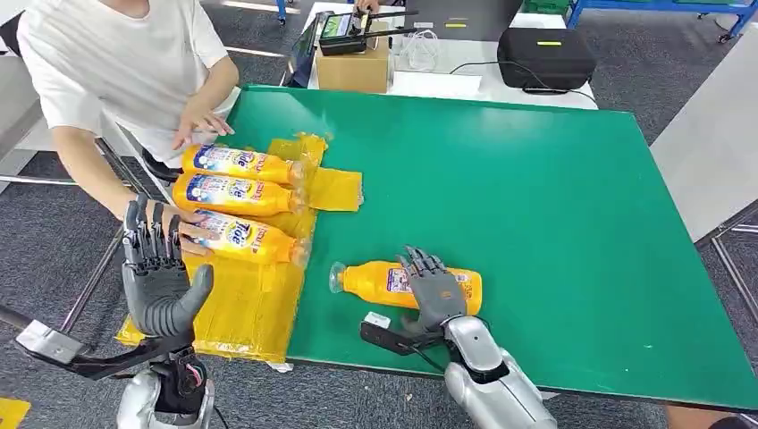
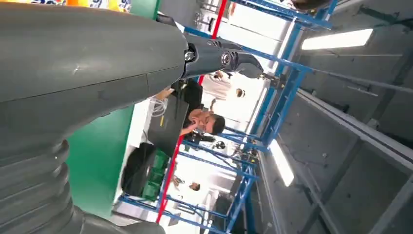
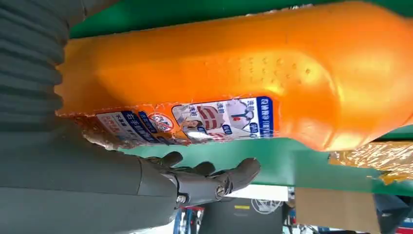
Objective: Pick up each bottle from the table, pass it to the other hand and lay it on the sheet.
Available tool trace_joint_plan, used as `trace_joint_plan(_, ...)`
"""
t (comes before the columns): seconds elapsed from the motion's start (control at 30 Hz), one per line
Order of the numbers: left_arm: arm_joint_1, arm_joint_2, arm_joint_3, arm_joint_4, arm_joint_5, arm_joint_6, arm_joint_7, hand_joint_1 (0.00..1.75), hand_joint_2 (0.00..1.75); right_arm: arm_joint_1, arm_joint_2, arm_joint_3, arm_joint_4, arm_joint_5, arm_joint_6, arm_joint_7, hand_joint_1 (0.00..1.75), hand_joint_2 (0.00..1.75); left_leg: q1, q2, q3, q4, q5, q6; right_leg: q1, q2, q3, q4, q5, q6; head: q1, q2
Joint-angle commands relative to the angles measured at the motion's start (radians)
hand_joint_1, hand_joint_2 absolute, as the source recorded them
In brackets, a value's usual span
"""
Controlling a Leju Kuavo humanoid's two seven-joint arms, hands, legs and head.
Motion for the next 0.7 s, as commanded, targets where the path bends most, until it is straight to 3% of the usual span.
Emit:
trace_joint_plan(0.03, 0.002, -0.021, 0.035, -0.004, -0.023, -0.011, 0.011, 0.00, 1.75, -0.016, -0.041, 0.038, -0.036, 0.104, 0.015, 0.089, 0.00, 1.75, 0.000, -0.001, 0.001, -0.001, 0.000, 0.002, 0.001, 0.000, 0.001, -0.002, 0.000, -0.003, 0.000, 0.000)
trace_joint_plan(0.37, 0.010, -0.030, 0.047, -0.003, -0.031, -0.006, 0.019, 0.00, 1.75, -0.050, -0.021, -0.018, 0.040, 0.197, 0.046, 0.179, 0.00, 1.75, 0.000, -0.001, 0.001, -0.001, 0.000, 0.002, 0.001, 0.000, 0.001, -0.001, 0.000, -0.003, 0.000, 0.000)
trace_joint_plan(0.7, -0.003, -0.028, 0.047, 0.010, -0.029, -0.008, 0.021, 0.00, 1.75, -0.094, 0.004, -0.052, 0.160, 0.119, 0.065, 0.125, 0.00, 1.75, 0.000, -0.001, 0.003, -0.002, 0.000, 0.002, 0.001, 0.000, 0.003, -0.002, 0.000, -0.004, 0.000, 0.000)
